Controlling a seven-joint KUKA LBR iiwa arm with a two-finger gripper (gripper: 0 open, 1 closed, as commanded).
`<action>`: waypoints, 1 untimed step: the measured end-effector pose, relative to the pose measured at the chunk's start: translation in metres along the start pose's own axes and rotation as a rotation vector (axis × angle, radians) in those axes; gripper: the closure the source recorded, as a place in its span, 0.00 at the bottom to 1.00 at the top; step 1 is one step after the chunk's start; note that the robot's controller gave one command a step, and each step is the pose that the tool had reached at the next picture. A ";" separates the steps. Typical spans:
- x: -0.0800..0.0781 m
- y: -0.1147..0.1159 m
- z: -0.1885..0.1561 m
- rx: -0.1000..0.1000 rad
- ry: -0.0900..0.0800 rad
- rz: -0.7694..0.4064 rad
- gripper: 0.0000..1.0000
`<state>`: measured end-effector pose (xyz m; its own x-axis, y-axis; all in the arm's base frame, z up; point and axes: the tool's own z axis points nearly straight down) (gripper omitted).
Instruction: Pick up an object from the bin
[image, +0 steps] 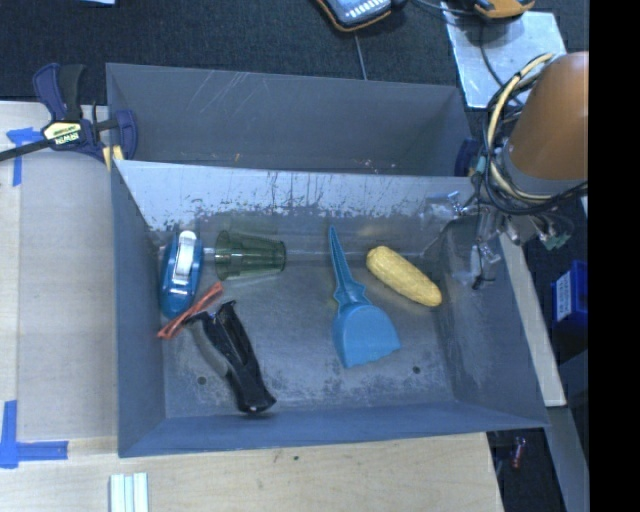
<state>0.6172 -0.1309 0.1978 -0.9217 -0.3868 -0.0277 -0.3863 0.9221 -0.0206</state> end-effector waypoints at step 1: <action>0.005 0.003 0.036 -0.006 0.008 0.041 0.00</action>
Offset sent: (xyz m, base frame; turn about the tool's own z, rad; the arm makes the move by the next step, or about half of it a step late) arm -0.0368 -0.0152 -0.0723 0.0311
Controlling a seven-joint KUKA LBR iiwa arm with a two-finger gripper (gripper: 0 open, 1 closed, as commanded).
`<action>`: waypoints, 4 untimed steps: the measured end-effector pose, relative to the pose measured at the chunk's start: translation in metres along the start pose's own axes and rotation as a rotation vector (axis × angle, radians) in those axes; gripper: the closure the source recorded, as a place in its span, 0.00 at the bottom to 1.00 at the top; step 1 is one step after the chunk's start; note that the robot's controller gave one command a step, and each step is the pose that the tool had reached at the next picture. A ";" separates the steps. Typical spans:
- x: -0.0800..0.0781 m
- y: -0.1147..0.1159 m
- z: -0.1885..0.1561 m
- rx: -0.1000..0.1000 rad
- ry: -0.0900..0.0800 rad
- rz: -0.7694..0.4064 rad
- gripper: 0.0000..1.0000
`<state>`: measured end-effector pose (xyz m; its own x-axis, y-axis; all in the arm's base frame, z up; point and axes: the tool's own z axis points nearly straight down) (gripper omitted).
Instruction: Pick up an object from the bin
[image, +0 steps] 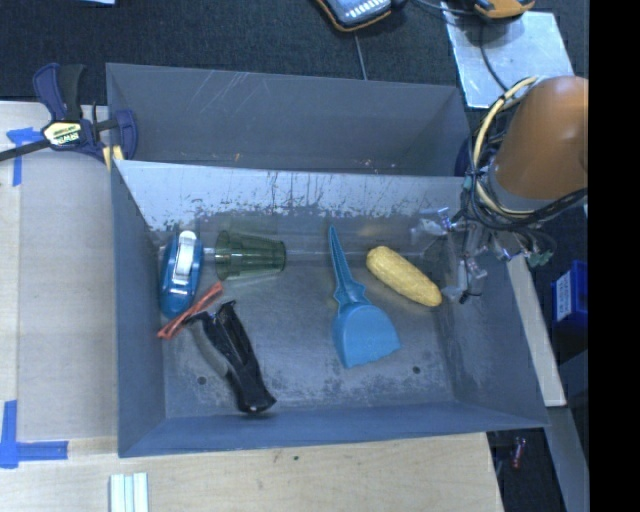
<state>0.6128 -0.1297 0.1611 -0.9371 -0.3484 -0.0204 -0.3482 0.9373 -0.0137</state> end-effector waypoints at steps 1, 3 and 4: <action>0.038 -0.004 0.036 0.001 -0.002 -0.006 0.00; 0.031 -0.021 -0.019 0.009 -0.014 -0.049 0.00; -0.007 -0.027 0.017 0.005 -0.017 0.024 0.00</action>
Offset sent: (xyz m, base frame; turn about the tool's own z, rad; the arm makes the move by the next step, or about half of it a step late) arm -0.0004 -0.0195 -0.0465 0.0070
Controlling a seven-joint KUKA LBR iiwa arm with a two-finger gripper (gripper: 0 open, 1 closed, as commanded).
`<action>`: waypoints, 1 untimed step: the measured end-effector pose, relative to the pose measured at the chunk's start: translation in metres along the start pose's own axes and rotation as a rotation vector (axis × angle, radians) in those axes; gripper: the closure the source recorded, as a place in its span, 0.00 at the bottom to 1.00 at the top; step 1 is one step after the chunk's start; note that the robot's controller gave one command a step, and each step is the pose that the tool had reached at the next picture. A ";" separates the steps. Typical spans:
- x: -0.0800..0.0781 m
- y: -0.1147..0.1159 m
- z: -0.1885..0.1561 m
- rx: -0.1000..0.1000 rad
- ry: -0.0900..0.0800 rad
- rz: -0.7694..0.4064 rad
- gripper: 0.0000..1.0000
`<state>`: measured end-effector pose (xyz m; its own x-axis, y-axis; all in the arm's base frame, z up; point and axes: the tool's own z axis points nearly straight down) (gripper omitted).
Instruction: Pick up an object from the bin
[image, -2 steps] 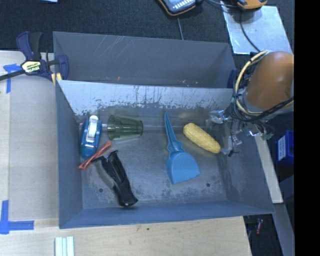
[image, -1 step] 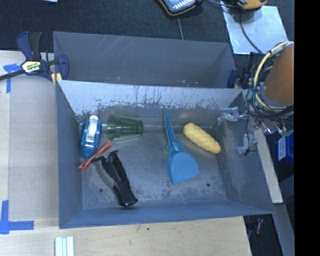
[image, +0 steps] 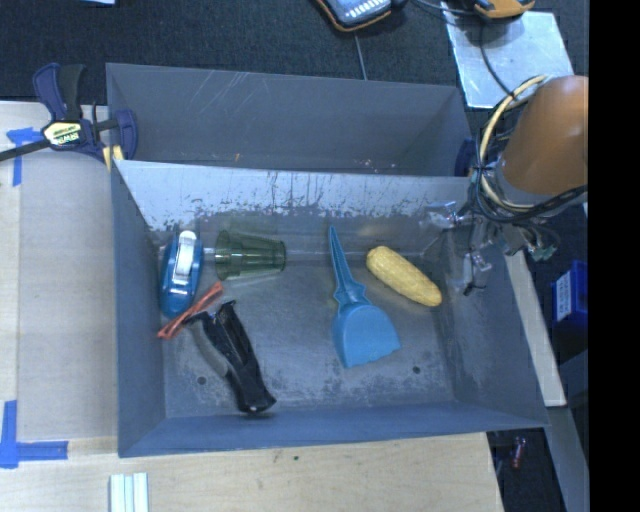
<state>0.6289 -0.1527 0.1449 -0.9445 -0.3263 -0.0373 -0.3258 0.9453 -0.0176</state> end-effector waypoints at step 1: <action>0.011 0.006 0.042 0.003 0.001 -0.036 0.00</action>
Offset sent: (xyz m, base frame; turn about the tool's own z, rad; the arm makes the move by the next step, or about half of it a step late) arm -0.0409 0.0074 -0.0610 -0.0054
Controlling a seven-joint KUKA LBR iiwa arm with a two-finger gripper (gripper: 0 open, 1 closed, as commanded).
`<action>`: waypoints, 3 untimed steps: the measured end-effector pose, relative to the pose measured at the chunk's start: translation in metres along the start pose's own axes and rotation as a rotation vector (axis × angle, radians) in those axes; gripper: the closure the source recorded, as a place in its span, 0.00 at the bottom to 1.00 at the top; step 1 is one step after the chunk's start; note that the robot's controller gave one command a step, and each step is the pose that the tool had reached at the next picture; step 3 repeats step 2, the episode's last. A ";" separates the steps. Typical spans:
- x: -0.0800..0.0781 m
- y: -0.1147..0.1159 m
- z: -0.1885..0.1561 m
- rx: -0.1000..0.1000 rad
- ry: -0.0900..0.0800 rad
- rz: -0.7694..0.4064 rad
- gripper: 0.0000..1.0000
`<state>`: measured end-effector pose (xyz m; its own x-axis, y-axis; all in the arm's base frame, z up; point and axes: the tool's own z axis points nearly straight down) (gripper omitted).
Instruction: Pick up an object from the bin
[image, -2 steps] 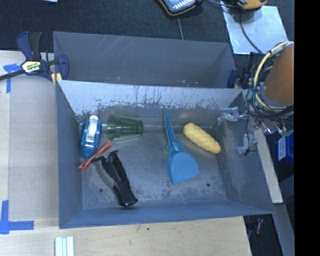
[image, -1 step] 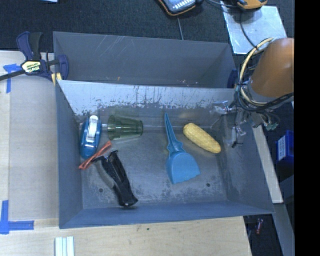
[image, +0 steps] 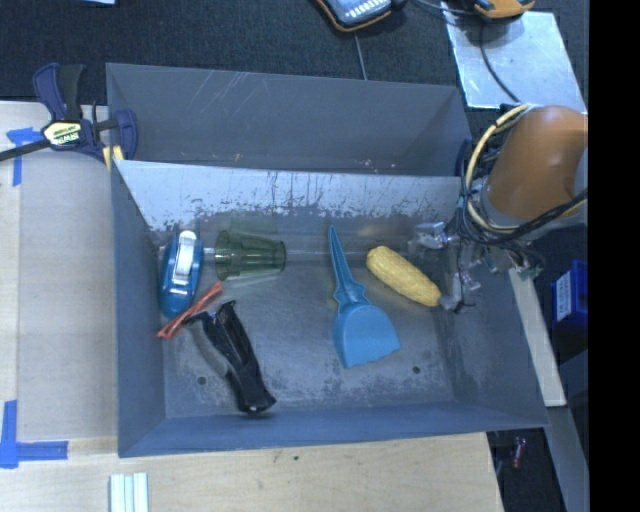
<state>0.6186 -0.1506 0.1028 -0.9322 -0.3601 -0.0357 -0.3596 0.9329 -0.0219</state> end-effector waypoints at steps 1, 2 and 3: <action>0.026 0.015 0.016 0.003 -0.009 0.031 1.00; 0.026 0.015 0.016 0.003 -0.009 0.030 1.00; 0.026 0.015 0.016 0.003 -0.009 0.030 1.00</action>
Offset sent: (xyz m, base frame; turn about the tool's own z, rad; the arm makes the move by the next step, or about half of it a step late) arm 0.0000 0.0000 0.0000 0.0000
